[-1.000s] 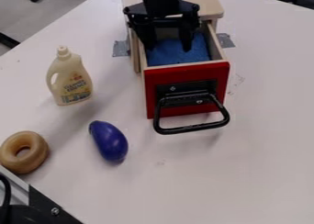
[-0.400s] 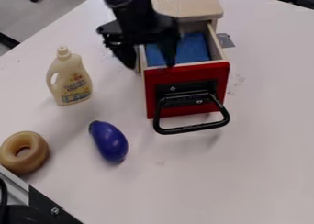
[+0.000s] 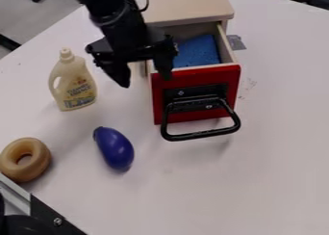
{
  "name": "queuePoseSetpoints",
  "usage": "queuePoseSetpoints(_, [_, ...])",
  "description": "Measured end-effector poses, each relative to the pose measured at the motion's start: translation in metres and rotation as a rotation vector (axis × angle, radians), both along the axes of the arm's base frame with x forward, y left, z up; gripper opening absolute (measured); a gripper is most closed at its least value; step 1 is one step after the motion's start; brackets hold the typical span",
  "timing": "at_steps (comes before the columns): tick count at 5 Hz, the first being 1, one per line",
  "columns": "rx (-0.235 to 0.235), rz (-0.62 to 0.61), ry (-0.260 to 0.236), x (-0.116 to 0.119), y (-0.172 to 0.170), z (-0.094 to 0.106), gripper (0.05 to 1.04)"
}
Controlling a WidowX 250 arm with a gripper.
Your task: Put the eggplant in the drawer
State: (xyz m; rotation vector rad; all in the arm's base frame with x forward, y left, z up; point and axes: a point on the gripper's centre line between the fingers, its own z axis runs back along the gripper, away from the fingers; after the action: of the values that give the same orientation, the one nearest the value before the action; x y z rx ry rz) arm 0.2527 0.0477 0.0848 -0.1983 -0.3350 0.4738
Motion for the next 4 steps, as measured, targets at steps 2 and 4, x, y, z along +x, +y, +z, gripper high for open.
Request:
queuePoseSetpoints(2, [-0.038, 0.069, -0.032, -0.022, 0.005, -0.007, 0.997])
queuePoseSetpoints(4, [-0.060, 0.112, -0.053, -0.039, 0.003, -0.011, 0.997])
